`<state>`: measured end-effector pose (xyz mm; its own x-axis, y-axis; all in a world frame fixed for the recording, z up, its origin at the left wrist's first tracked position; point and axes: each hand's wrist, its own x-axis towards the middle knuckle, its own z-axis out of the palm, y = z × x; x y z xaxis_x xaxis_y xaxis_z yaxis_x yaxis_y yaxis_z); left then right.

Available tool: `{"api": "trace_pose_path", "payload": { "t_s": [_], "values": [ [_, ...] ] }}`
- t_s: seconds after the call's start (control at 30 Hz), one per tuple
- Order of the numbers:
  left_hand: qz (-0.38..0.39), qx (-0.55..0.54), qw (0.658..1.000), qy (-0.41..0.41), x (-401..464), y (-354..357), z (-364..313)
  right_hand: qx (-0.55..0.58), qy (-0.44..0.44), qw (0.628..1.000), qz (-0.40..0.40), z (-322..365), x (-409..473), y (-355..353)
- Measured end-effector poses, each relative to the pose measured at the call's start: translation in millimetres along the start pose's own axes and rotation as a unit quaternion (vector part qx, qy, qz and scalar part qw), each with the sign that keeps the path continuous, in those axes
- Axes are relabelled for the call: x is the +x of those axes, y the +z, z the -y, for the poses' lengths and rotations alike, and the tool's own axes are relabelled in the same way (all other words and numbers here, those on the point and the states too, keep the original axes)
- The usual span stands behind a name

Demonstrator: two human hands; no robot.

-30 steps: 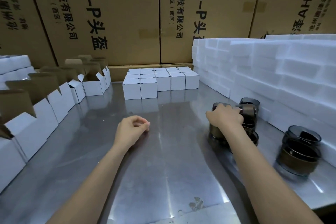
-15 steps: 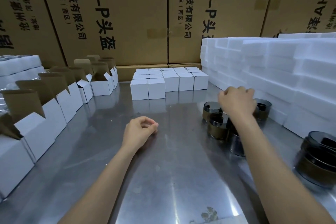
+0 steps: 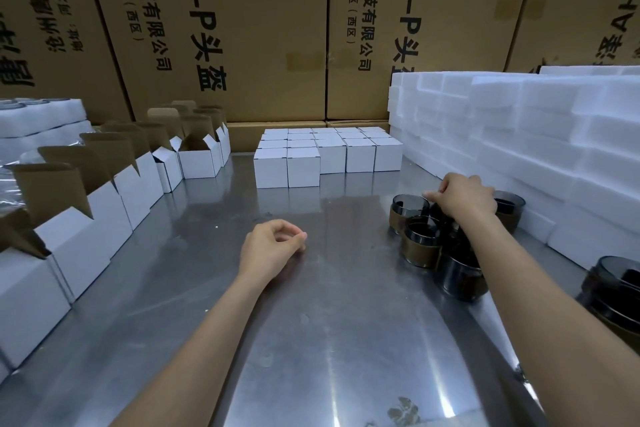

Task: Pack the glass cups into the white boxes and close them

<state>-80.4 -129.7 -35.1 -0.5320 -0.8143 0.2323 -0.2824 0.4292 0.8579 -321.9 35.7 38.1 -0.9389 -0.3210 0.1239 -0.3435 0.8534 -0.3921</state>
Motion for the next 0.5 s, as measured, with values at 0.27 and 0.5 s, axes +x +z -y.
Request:
{"api": "trace_pose_path", "payload": {
  "t_s": [0.27, 0.5],
  "values": [
    [0.000, 0.000, 1.000, 0.000, 1, 0, 1, 0.008, 0.005, 1.000, -0.010, -1, 1, 7],
    [0.004, -0.006, 1.000, -0.002, 1, 0, 1, -0.101, -0.150, 0.982, 0.051, 27, -17, -8]
  ]
}}
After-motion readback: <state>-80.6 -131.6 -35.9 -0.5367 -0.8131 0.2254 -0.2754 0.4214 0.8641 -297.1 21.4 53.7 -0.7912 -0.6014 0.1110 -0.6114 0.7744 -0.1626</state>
